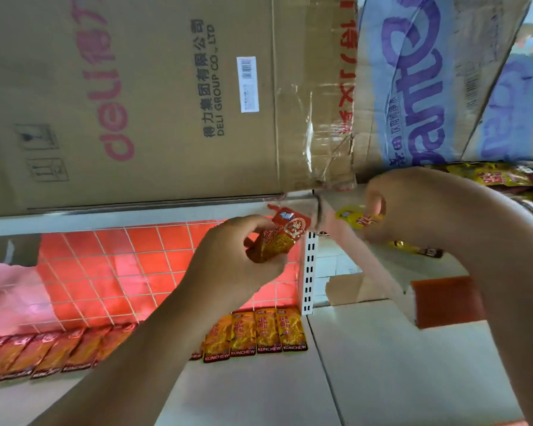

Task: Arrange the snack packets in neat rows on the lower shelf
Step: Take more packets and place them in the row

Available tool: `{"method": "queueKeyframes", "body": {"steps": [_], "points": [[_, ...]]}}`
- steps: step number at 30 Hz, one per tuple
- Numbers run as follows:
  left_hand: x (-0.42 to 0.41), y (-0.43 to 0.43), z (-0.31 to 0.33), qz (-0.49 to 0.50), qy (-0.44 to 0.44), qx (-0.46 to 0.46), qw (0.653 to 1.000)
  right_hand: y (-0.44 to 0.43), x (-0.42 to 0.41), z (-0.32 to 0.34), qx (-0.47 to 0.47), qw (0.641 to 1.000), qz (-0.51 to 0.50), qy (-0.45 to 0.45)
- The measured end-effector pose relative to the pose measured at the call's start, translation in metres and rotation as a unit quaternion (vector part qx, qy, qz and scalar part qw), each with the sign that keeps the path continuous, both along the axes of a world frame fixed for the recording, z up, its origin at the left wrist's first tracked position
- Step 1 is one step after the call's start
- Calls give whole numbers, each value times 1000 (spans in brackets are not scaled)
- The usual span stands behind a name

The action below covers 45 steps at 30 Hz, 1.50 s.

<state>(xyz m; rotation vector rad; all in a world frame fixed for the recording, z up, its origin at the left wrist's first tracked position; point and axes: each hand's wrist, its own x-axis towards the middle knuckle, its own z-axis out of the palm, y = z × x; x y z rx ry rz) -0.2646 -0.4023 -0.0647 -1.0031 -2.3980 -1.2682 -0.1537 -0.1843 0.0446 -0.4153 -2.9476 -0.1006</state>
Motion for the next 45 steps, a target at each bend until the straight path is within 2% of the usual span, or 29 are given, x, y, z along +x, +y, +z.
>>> {"method": "queueKeyframes", "body": {"steps": [4,7,12,15,19,22,26,33,45], "points": [[-29,-52,-23,2,-1,28,1000,-57,-25,-8,14,998,24,59],[-50,-90,-45,10,19,45,999,-101,-49,-27,-32,995,22,96],[-77,-158,-105,40,0,38,998,-170,-88,-91,-115,990,35,77],[-85,-194,-165,67,-32,2,997,-200,-112,-155,-199,979,18,31],[-87,-230,-253,87,-89,-100,987,-230,-137,-253,-279,960,-12,7],[-92,-240,-289,91,-96,-154,979,-248,-152,-307,-295,953,-67,-14],[-99,-240,-295,99,-104,-137,980,-258,-176,-345,-264,961,-84,21],[-100,-241,-303,125,-105,-118,979,-256,-218,-364,-241,963,-116,14],[-100,-239,-304,128,-76,-148,978,-245,-235,-379,-210,974,-78,14]]}}
